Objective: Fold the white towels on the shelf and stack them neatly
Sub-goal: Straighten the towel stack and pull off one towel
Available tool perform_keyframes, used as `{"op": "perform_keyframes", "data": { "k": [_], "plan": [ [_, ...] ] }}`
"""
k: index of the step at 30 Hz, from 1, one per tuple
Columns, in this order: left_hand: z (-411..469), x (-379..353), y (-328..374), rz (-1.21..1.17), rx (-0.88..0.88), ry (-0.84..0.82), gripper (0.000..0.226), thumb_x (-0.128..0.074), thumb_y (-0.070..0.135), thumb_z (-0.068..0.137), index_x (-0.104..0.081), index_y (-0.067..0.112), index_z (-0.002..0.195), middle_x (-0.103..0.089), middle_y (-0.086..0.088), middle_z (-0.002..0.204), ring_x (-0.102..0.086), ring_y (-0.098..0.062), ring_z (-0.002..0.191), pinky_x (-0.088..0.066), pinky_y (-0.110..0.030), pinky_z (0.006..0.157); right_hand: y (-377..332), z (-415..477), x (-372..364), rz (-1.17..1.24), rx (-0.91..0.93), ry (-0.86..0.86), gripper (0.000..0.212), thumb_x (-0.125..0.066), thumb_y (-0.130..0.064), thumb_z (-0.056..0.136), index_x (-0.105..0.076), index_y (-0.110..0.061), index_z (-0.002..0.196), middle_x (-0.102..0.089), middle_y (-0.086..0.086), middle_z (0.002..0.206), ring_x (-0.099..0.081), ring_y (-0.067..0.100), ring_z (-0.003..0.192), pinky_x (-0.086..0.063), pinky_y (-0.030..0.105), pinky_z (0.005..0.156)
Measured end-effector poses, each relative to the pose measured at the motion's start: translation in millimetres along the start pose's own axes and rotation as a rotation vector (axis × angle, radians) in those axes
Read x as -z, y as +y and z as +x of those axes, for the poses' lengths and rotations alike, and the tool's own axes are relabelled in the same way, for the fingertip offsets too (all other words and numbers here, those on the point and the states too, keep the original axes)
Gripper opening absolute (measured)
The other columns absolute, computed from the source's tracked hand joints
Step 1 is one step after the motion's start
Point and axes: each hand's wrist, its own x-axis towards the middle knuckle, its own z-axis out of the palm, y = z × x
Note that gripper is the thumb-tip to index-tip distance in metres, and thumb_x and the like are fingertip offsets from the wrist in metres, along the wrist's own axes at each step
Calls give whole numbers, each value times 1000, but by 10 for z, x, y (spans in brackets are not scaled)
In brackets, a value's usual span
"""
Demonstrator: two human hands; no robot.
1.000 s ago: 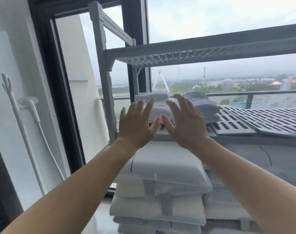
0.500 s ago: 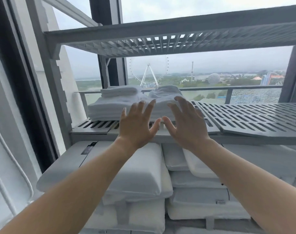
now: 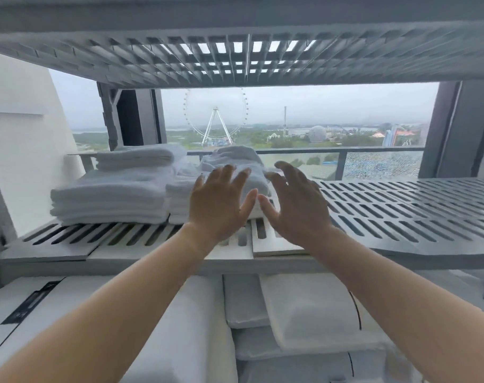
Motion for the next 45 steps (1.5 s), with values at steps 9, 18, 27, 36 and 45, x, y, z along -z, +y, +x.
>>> {"op": "perform_keyframes", "data": {
  "k": [9,18,27,36,45],
  "plan": [
    [922,-650,-247,14,-1,35,47,-36,49,90,-49,20,124,-52,-5,128,-51,-25,116,-43,-43,95,546,807,-597,-3,27,79,41,-51,-36,86,-52,-10,118,-51,11,127,-54,28,112,-48,39,82],
    [1418,-1036,-441,4,-27,47,45,-43,47,88,-49,20,123,-55,-4,124,-54,-25,111,-45,-42,93,867,1321,-1073,-9,38,47,42,-49,-39,88,-49,-13,121,-45,8,133,-49,27,118,-47,40,86],
    [1877,-1366,-696,108,15,-54,47,-39,47,90,-42,20,128,-48,-6,133,-46,-26,121,-36,-47,102,1057,1824,-1547,-30,96,-7,45,-49,-43,89,-47,-13,123,-43,9,134,-48,26,119,-45,39,88],
    [2170,-1625,-965,173,47,-169,44,-43,40,91,-43,19,129,-50,-7,131,-50,-27,116,-38,-47,100,1180,2108,-1925,-36,145,-59,49,-53,-46,88,-48,-16,127,-40,9,139,-44,26,125,-45,44,93],
    [2288,-1926,-1144,114,42,-286,51,-43,52,90,-38,26,134,-48,-3,133,-48,-24,118,-41,-43,96,1281,2377,-2241,-44,204,-135,52,-51,-48,88,-46,-19,130,-36,7,143,-42,25,126,-42,43,96]
  ]
}}
